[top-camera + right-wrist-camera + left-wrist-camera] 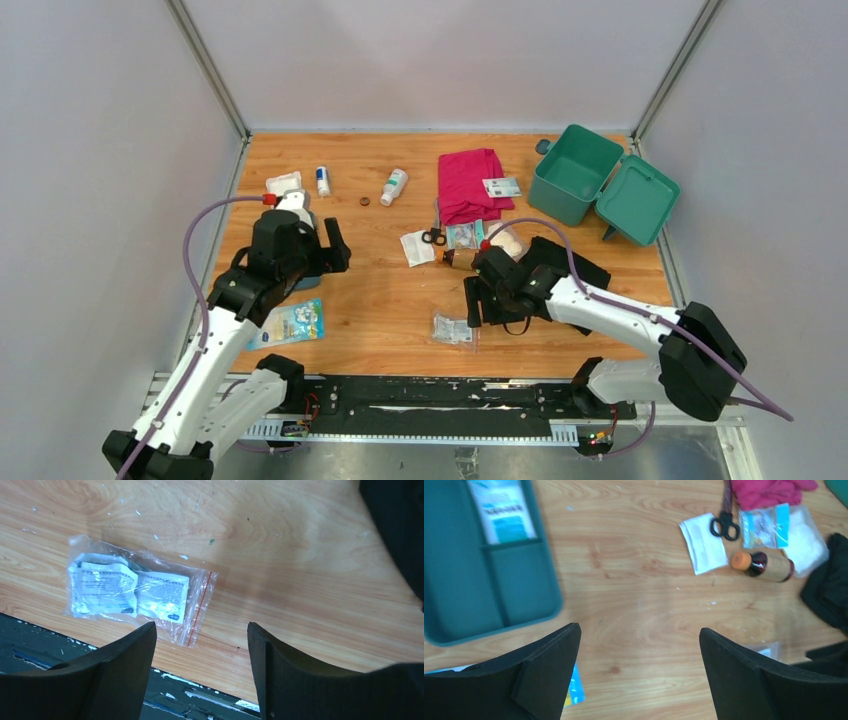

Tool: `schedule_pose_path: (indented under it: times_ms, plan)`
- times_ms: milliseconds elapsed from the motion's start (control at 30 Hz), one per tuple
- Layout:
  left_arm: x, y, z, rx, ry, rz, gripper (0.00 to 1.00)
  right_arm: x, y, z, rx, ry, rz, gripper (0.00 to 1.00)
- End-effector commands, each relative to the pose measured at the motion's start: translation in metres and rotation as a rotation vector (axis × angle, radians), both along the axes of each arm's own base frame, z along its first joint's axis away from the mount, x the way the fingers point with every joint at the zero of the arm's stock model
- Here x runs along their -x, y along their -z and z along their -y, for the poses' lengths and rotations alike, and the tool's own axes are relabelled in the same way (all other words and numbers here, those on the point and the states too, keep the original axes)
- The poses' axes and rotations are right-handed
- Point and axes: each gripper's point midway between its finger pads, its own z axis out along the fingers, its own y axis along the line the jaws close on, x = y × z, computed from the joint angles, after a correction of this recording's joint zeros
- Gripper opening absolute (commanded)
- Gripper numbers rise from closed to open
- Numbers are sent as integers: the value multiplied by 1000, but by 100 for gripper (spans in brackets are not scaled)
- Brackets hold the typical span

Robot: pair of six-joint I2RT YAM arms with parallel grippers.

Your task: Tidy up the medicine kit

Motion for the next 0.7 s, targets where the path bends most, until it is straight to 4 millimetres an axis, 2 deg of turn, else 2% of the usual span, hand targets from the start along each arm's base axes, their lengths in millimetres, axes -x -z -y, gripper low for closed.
schedule_pose_path:
  times_ms: [0,167,400,500,667]
  plan:
    - [12,29,41,179,107,-104,94,8,18,-2,-43,6,-77,72]
    - [27,52,55,209,141,-154,93,5,33,-10,-196,20,-112,71]
    - [35,55,55,220,156,-145,94,5,43,-19,-274,1,-143,65]
    - [36,57,55,223,159,-152,94,6,51,-16,-239,8,-174,57]
    - [36,53,56,231,164,-143,94,9,64,-11,-192,27,-214,36]
